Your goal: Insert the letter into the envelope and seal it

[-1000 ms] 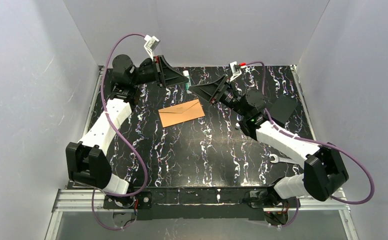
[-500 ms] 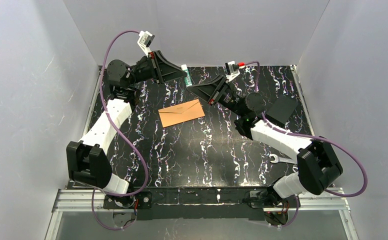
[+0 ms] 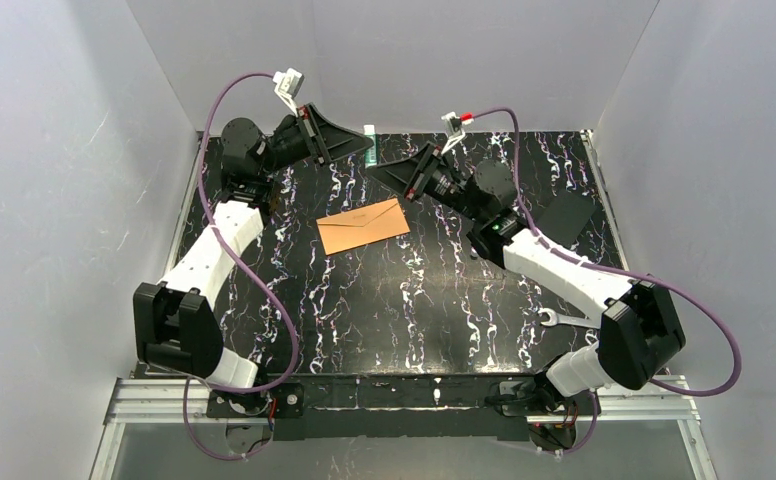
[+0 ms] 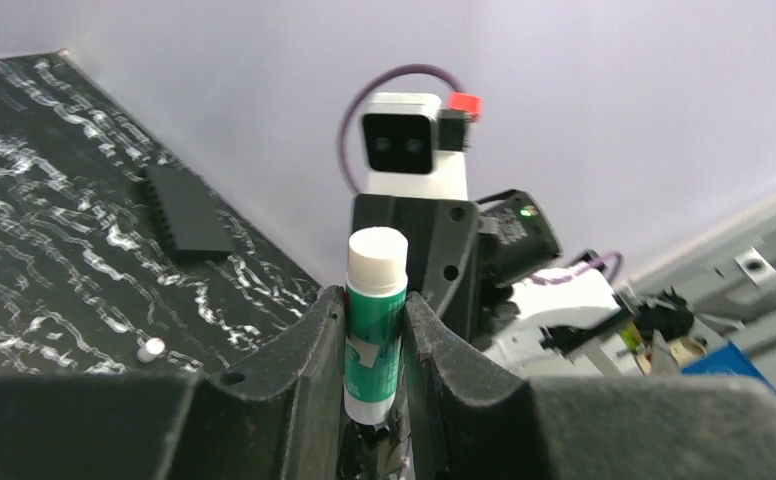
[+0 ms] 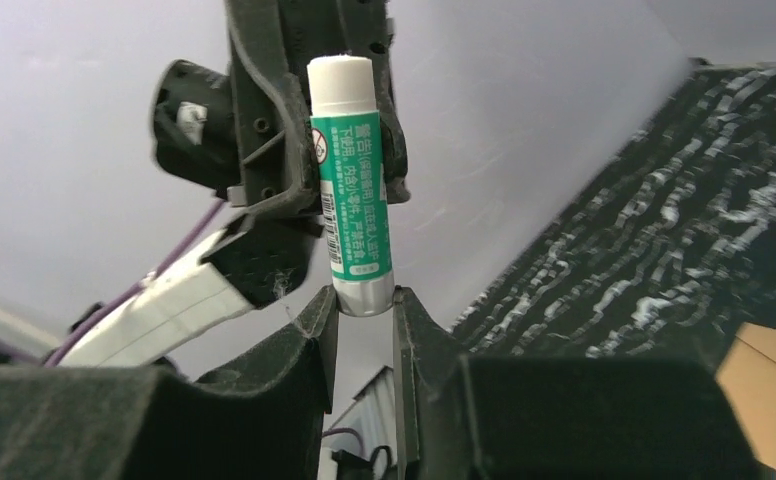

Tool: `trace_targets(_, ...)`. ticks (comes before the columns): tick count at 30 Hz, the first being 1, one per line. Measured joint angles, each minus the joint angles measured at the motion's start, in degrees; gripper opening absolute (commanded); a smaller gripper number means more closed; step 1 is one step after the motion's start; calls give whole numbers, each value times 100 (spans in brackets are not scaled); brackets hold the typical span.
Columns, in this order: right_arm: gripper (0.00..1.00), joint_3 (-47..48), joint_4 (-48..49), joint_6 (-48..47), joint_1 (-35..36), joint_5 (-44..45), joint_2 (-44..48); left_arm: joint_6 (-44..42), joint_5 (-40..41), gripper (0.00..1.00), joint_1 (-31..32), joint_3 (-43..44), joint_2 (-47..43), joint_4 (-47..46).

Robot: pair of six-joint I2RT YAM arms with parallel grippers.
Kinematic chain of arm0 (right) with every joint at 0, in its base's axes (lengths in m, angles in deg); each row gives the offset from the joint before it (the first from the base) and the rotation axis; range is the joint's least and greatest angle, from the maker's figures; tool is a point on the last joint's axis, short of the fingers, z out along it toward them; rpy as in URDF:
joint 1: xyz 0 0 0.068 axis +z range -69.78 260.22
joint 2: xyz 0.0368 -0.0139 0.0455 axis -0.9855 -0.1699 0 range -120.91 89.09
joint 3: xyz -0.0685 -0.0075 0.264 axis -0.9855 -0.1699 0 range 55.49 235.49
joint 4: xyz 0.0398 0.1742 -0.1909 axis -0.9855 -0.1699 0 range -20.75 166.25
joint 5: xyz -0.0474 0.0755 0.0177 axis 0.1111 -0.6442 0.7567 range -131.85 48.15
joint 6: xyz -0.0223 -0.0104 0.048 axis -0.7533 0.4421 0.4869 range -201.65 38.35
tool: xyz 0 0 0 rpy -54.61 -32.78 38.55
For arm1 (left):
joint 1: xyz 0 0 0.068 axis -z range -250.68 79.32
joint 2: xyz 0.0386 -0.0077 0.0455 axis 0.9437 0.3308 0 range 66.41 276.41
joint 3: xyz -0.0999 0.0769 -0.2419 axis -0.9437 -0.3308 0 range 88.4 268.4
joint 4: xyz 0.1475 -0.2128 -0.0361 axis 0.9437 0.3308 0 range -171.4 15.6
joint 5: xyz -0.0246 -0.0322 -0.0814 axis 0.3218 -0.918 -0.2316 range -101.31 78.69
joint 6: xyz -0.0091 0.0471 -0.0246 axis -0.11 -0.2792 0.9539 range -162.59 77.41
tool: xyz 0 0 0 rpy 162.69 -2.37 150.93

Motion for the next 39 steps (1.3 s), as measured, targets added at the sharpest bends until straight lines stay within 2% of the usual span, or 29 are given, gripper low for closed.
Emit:
trace_targets(6,4,452,-1880,-1014,7,522,-2,-1143,684,0,-7,-42,-98,1779)
trace_targets(14,3,715,-3460,-1993,66,927,-15,-1967,1272,0,68,-79,-107,3488)
trace_targets(20,2,920,-4009,-2796,166,1375,-201,-2227,1919,0,87,243,-94,4826)
trace_targets(25,4,931,-4006,-3993,433,1764,-275,-2177,2326,0,83,702,179,5731)
trace_targets(26,6,949,-4015,-4216,487,1794,-308,-2146,2367,0,81,767,264,5827)
trace_targets(28,16,1029,-4103,-4562,579,1834,-389,-2092,2409,0,72,798,404,5969)
trace_targets(31,49,1091,-4223,-4771,621,1878,-422,-2094,2437,0,63,798,542,6144)
trace_targets(33,65,1082,-4242,-4675,601,1904,-376,-2149,2400,0,52,798,566,6168)
trace_targets(35,74,994,-4205,-4450,557,1912,-232,-2199,2238,0,20,798,564,6089)
trace_targets(39,79,741,-4070,-3681,468,1921,223,-2247,1451,0,-20,715,544,5351)
